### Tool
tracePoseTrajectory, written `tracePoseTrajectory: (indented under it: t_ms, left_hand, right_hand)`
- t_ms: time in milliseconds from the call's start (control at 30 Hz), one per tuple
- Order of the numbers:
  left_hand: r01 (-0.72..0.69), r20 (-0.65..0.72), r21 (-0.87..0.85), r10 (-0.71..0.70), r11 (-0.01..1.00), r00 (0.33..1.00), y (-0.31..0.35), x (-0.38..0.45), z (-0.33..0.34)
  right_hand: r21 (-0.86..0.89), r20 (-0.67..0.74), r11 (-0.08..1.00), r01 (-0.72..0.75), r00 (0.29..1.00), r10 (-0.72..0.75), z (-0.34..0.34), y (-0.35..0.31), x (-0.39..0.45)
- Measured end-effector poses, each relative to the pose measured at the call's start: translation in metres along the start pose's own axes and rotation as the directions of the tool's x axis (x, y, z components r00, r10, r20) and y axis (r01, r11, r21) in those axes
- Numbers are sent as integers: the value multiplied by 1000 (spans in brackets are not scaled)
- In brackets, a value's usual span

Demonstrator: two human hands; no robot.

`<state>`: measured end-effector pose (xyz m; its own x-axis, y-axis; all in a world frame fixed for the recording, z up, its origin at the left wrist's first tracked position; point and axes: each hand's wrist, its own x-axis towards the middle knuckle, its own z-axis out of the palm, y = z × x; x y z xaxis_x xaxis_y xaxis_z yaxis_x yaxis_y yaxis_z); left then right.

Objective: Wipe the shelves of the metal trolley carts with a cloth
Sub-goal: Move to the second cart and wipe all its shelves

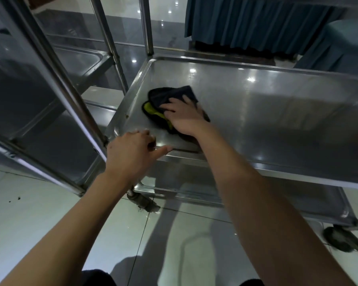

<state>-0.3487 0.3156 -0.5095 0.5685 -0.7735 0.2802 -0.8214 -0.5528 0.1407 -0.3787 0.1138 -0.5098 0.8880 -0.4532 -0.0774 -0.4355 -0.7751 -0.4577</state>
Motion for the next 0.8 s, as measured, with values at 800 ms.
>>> tracePoseTrajectory:
  t_ms: [800]
  left_hand:
    - [-146, 195, 71, 129, 987, 972, 32, 41, 19]
  right_hand:
    - [-96, -192, 909, -406, 903, 383, -51, 148, -93]
